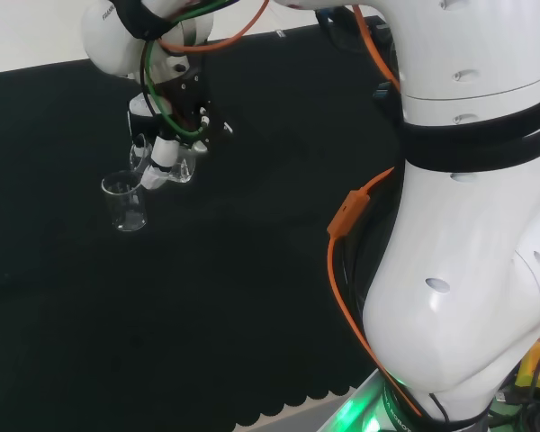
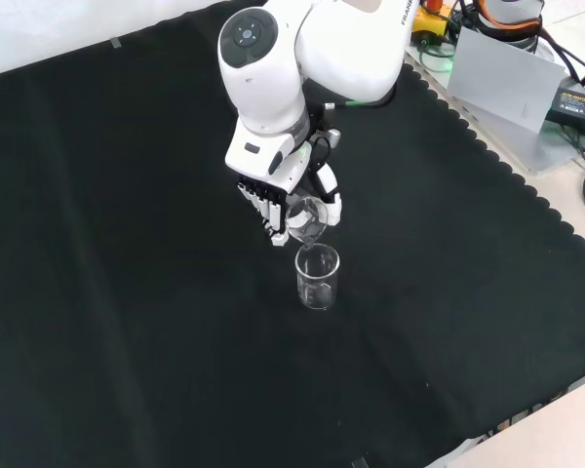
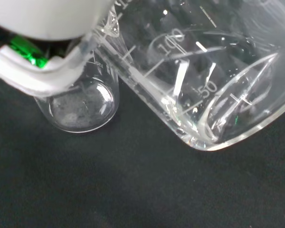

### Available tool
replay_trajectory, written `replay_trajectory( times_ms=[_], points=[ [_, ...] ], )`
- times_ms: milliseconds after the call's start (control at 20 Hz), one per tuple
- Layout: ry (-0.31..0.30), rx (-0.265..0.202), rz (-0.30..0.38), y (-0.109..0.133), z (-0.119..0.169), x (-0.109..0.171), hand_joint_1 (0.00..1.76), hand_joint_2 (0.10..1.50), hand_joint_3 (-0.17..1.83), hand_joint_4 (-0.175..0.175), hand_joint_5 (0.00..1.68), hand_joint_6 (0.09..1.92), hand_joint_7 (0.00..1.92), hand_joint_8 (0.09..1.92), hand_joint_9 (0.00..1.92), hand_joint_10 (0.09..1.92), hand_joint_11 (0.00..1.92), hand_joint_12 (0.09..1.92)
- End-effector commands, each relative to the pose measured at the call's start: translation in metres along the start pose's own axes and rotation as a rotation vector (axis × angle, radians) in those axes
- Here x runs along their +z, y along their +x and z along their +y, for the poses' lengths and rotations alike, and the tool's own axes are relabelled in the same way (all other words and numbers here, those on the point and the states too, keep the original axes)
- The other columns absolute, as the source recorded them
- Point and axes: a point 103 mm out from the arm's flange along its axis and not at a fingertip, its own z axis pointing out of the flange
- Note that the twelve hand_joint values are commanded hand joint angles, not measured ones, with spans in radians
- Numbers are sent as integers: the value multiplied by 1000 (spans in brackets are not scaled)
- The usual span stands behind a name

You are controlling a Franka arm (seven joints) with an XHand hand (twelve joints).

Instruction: Pour the water from the handheld beaker into the one on the table.

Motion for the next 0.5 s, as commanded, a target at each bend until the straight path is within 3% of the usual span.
replay_trajectory(
  times_ms=[50,500],
  points=[
    [20,5,-19,0,-1,-4,1199,530,737,49,1599,87,1881,87,1884,87,1637,585],
    [49,16,-52,9,0,-8,1199,531,736,50,1599,87,1882,87,1886,87,1637,583]
  ],
)
